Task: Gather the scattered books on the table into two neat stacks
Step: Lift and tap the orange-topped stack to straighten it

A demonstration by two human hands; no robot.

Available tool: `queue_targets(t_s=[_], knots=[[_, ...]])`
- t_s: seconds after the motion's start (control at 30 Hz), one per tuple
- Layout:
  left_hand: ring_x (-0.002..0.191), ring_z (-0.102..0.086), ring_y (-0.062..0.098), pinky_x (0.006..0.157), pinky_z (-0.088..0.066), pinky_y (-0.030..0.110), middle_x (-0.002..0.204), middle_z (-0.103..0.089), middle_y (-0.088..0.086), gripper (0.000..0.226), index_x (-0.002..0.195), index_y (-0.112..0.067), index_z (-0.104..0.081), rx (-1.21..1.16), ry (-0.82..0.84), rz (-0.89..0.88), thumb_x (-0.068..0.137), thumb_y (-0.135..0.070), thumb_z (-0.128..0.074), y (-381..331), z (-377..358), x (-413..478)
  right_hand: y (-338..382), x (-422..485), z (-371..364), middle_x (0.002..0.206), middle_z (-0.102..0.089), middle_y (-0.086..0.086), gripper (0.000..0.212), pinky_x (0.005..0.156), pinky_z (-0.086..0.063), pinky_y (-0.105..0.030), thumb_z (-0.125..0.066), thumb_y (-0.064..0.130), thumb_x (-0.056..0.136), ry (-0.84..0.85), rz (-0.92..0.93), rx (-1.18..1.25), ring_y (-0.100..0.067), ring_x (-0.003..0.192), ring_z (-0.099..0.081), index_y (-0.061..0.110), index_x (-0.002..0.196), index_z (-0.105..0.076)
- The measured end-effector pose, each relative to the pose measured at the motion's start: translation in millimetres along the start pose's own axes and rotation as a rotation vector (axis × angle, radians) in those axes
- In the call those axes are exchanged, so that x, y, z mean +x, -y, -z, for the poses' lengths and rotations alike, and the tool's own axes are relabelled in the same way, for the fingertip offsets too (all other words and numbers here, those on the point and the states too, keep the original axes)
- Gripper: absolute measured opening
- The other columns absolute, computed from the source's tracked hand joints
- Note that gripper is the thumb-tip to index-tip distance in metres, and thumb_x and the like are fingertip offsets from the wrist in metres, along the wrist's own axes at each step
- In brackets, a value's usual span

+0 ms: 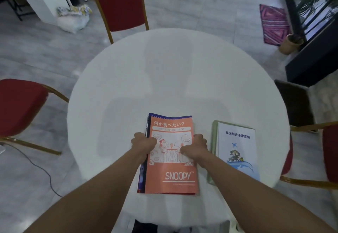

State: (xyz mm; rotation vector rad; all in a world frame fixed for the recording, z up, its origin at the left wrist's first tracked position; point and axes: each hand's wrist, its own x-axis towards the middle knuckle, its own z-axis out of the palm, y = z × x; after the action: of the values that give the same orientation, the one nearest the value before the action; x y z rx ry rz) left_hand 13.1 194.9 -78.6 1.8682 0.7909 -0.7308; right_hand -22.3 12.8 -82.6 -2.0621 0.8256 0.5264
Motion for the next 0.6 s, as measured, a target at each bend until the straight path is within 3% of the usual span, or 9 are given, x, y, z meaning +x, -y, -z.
queue_targets(t_s=[0.07, 0.2, 0.33, 0.43, 0.5, 0.6], knots=[[0.087, -0.073, 0.034, 0.063, -0.062, 0.04, 0.107, -0.071, 0.019, 0.051, 0.134, 0.0, -0.045, -0.149, 0.038, 0.002, 0.088, -0.011, -0.065, -6, 3, -8, 4, 0, 3, 0.116, -0.065, -0.01, 0.052, 0.082, -0.062, -0.043, -0.08, 0.01, 0.073, 0.046, 0.03, 0.072, -0.029, 0.102, -0.068, 0.006, 0.116, -0.051], [0.075, -0.075, 0.029, 0.053, -0.061, 0.035, 0.098, -0.072, 0.015, 0.044, 0.127, -0.005, -0.046, -0.201, -0.002, -0.168, 0.088, -0.014, -0.065, -23, 10, -19, 18, -11, 16, 0.109, -0.057, -0.006, 0.061, 0.06, -0.061, -0.029, -0.073, 0.005, 0.083, 0.145, 0.053, 0.267, -0.02, 0.088, -0.069, 0.018, 0.117, -0.023], [0.073, -0.073, 0.019, 0.046, -0.056, 0.025, 0.095, -0.066, 0.004, 0.032, 0.109, -0.021, -0.037, -0.223, -0.066, -0.412, 0.09, -0.013, -0.062, -42, 20, -35, 37, -20, 32, 0.112, -0.057, -0.003, 0.072, 0.062, -0.06, -0.023, -0.073, -0.001, 0.08, 0.049, 0.265, 0.365, -0.016, 0.092, -0.069, 0.027, 0.114, -0.016], [0.079, -0.074, 0.017, 0.049, -0.056, 0.022, 0.096, -0.066, -0.002, 0.028, 0.103, -0.025, -0.04, -0.237, -0.075, -0.584, 0.088, -0.014, -0.06, -53, 26, -46, 50, -30, 44, 0.107, -0.061, 0.005, 0.075, 0.067, -0.061, -0.026, -0.074, 0.002, 0.076, -0.033, 0.417, 0.41, -0.012, 0.091, -0.07, 0.033, 0.117, -0.021], [0.082, -0.072, 0.013, 0.052, -0.057, 0.021, 0.097, -0.066, -0.008, 0.027, 0.104, -0.027, -0.041, -0.233, -0.088, -0.682, 0.088, -0.014, -0.059, -60, 29, -52, 54, -36, 49, 0.101, -0.064, 0.007, 0.067, 0.061, -0.06, -0.022, -0.073, 0.005, 0.073, -0.109, 0.474, 0.43, -0.009, 0.086, -0.071, 0.035, 0.113, -0.029], [0.089, -0.07, 0.009, 0.062, -0.062, 0.028, 0.099, -0.065, -0.011, 0.031, 0.108, -0.026, -0.042, -0.21, -0.097, -0.768, 0.087, -0.01, -0.059, -60, 30, -56, 49, -42, 56, 0.097, -0.068, 0.01, 0.058, 0.059, -0.056, -0.017, -0.072, 0.008, 0.071, -0.199, 0.542, 0.438, -0.003, 0.082, -0.07, 0.038, 0.105, -0.036]])
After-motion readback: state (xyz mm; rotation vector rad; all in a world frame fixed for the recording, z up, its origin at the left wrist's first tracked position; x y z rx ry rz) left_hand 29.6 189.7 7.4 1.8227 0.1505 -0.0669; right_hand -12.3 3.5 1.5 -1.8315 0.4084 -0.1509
